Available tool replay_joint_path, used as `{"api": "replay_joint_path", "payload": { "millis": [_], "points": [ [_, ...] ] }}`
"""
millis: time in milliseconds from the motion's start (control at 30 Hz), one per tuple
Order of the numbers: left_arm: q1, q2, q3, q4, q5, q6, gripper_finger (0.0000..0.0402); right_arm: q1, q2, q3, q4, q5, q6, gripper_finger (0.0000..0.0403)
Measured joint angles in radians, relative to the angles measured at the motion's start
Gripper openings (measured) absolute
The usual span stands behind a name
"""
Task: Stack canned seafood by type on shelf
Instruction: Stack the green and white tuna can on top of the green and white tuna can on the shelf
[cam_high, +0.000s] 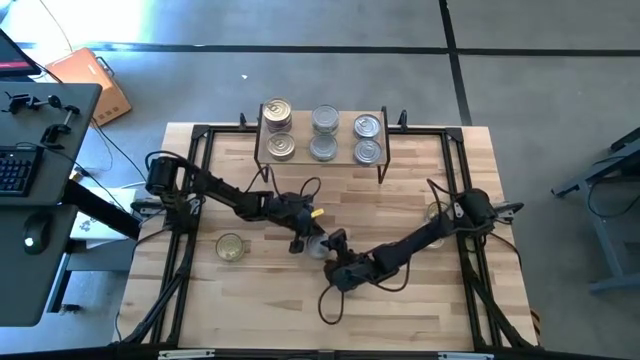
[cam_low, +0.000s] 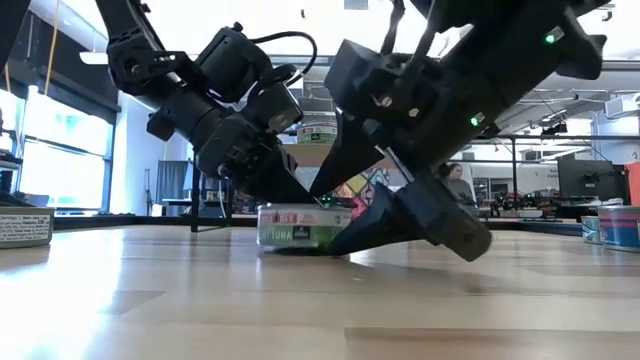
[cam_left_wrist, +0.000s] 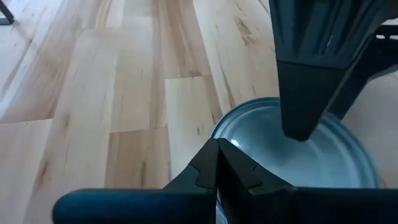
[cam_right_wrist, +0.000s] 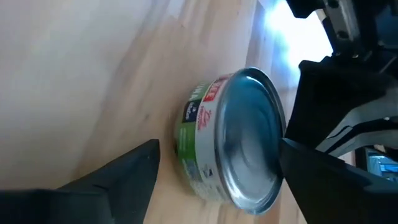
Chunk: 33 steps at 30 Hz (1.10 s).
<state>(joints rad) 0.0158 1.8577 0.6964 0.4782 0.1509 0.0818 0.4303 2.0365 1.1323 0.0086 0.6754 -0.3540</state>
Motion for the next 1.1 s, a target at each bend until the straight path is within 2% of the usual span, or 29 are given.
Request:
{"api": "replay_joint_path", "payload": {
  "millis": [433, 500, 600, 800, 933, 1100],
  "points": [
    [0.006, 0.008, -0.001, -0.001, -0.011, -0.002, 0.0000, -0.023, 0.033, 0.000, 0.089, 0.057, -0.021, 0.0303],
    [0.005, 0.012, -0.004, -0.009, 0.013, -0.003, 0.0000, -0.027, 0.034, 0.000, 0.107, 0.093, -0.020, 0.0287],
    [0.002, 0.013, -0.002, -0.034, -0.002, -0.001, 0.0000, -0.042, 0.035, -0.001, 0.121, 0.081, 0.000, 0.0246],
    [-0.009, 0.009, -0.005, -0.028, -0.009, -0.001, 0.0000, -0.048, 0.035, -0.001, 0.116, 0.076, 0.120, 0.0124],
    [-0.029, -0.022, -0.007, -0.057, -0.040, 0.008, 0.0000, -0.021, 0.019, -0.001, 0.081, 0.083, 0.172, 0.0124],
    [-0.081, -0.133, -0.006, -0.139, -0.189, 0.064, 0.0000, 0.022, -0.038, -0.001, -0.031, 0.098, 0.302, 0.0124]
  ]
}}
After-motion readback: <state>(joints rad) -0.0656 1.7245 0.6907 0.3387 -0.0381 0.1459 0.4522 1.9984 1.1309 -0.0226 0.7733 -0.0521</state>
